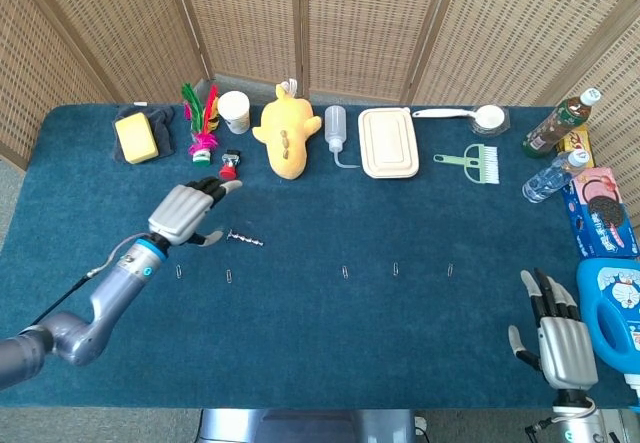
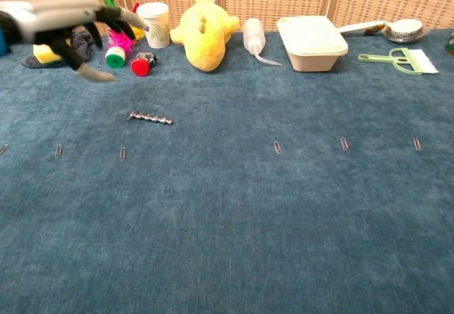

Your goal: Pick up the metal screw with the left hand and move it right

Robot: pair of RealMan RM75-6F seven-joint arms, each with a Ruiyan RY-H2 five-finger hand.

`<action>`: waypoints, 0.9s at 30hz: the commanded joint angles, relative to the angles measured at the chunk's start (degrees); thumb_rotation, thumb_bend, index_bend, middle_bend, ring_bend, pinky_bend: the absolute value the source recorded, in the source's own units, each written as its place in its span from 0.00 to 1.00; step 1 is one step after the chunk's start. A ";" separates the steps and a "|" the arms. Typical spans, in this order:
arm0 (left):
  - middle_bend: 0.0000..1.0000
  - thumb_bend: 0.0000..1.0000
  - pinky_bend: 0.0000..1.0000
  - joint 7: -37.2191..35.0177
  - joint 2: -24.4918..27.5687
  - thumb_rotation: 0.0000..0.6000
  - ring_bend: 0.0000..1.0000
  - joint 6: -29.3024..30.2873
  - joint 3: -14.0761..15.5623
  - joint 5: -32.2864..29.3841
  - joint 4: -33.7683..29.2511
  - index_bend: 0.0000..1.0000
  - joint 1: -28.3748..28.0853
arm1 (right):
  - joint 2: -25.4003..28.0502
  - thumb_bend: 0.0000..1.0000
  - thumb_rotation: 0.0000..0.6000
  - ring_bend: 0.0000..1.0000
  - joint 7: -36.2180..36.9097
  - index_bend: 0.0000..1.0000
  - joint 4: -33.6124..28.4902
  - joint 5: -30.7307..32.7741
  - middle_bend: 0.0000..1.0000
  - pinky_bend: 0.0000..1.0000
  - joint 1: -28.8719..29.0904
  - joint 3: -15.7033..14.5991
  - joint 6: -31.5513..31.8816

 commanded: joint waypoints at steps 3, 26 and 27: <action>0.18 0.43 0.22 -0.55 7.82 1.00 0.13 6.94 1.94 0.39 -7.96 0.09 6.50 | 0.81 0.44 1.00 0.06 -0.09 0.00 -0.26 -0.29 0.05 0.13 1.16 0.85 -0.64; 0.18 0.43 0.15 -1.99 20.72 1.00 0.12 39.25 16.13 9.63 -18.28 0.12 39.48 | 3.23 0.44 1.00 0.00 -5.45 0.00 -5.08 -1.85 0.01 0.10 5.86 1.79 -3.74; 0.18 0.43 0.15 -2.49 20.68 1.00 0.12 39.37 16.25 9.83 -17.92 0.12 40.04 | 3.34 0.44 1.00 0.00 -5.53 0.00 -5.26 -1.82 0.01 0.10 5.88 1.69 -3.78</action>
